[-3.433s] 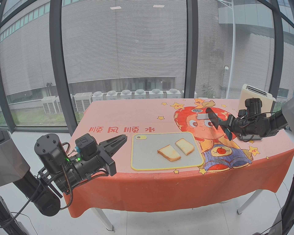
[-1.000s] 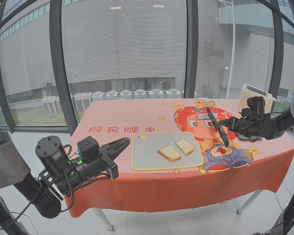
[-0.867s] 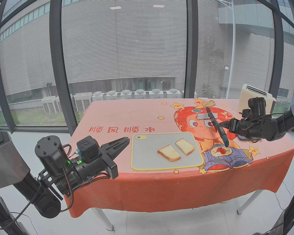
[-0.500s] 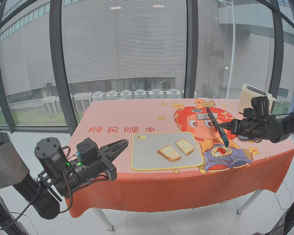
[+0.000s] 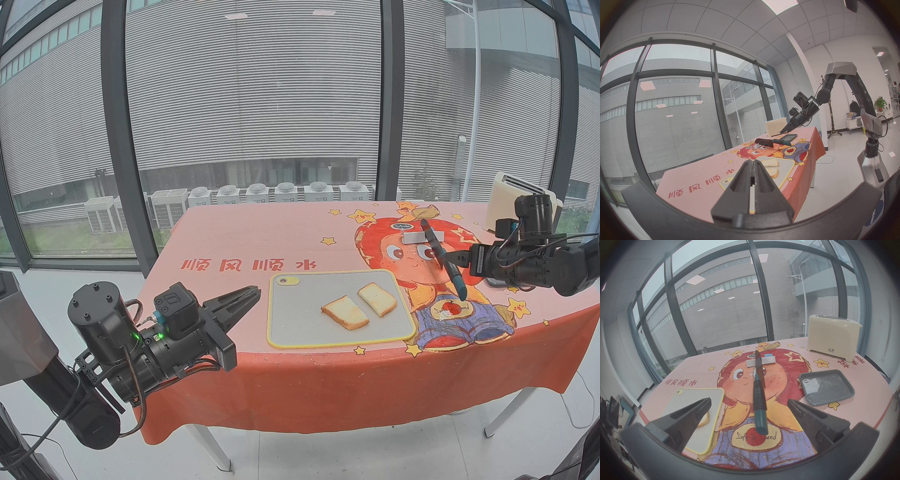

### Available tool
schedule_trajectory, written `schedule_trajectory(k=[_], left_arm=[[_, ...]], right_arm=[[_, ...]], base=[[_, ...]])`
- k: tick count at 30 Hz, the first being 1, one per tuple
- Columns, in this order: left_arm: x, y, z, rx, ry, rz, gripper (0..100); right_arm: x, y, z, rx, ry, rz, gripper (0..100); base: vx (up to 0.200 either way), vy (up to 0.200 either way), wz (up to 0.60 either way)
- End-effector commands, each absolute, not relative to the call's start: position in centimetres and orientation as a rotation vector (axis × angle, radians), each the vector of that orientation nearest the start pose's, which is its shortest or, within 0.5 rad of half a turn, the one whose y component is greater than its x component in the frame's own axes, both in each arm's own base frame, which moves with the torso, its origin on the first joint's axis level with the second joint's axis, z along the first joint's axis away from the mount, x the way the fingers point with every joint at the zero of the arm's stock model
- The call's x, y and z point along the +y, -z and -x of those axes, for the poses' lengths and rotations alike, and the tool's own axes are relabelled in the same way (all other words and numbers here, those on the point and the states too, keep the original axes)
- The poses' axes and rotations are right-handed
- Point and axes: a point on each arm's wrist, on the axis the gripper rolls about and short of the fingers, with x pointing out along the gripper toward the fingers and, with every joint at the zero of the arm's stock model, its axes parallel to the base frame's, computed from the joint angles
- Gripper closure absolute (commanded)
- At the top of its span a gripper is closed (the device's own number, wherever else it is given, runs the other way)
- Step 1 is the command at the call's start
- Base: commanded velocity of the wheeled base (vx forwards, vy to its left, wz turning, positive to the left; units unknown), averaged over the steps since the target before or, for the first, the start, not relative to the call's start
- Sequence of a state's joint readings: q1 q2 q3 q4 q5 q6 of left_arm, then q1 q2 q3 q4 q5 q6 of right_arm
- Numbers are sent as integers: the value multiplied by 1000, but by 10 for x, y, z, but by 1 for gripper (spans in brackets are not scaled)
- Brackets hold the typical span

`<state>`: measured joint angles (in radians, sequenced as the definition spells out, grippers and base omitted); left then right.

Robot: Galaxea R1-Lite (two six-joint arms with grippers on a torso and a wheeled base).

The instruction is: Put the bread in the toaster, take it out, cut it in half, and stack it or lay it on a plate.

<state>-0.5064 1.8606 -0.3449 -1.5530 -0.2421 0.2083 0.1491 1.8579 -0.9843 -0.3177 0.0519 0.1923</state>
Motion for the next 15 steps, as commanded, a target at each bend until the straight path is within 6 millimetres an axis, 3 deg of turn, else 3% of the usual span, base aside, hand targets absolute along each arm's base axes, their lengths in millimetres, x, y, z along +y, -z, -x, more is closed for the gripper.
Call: schedule_trajectory(k=[1, 15], left_arm=[[-137, -123, -235, -134, 741, -191, 100], [-137, -123, -234, -134, 743, -191, 100]], right_arm=[[57, -147, -337, 580, -156, -154, 0], [83, -141, -337, 592, -233, -111, 0]], base=[[0, 0, 0], [0, 0, 0]])
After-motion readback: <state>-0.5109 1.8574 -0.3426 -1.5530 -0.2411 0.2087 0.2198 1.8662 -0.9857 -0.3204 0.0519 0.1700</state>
